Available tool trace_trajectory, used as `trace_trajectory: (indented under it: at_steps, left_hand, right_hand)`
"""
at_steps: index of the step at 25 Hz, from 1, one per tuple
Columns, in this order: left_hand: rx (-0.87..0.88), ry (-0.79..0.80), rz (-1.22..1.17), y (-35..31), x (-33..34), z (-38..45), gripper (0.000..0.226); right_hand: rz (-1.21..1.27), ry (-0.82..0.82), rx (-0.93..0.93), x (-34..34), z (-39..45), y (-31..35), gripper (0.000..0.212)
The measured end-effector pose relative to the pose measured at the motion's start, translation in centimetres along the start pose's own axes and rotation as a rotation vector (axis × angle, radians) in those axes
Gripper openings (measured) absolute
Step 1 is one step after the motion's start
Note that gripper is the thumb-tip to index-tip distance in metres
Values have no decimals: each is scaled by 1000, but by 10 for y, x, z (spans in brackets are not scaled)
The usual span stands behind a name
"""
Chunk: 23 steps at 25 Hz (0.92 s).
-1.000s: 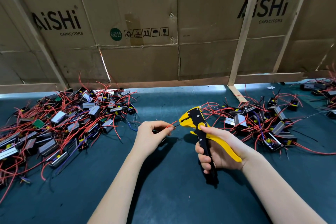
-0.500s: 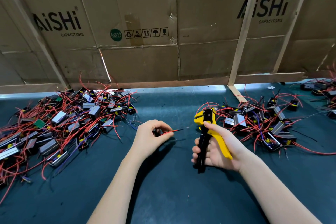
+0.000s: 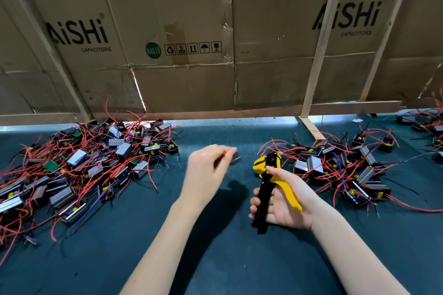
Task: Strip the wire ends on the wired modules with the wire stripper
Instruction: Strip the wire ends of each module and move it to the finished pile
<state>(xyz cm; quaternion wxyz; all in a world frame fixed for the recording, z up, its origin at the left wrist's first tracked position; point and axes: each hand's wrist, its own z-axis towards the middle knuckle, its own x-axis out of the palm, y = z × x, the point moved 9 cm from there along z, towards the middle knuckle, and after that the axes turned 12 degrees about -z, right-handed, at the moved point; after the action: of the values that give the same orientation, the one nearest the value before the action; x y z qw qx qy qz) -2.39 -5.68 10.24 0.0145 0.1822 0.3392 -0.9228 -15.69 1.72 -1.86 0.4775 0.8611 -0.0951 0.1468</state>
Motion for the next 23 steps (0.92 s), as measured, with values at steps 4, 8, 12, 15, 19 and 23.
trace_trajectory:
  at_steps: [4,8,12,15,19,23]
  left_hand:
    - [-28,481,-276,-43,83,18,66]
    - [-83,620,77,6,69,9,82]
    - [-146,40,558,68,-52,9,49]
    - [-426,69,816,120,-89,-10,58]
    - [-494,99,852,137,-92,-13,54]
    - [-493,-14,807,135,-102,-15,40]
  right_hand:
    - [42,-4,1,-1,1,1,48]
    - [39,-6,1,-2,0,-1,47]
    - [15,-5,12,0,0,0,50]
    - [29,-12,7,-2,0,0,51]
    - [32,-9,8,-3,0,-1,51]
    - [30,-16,6,-3,-1,0,51]
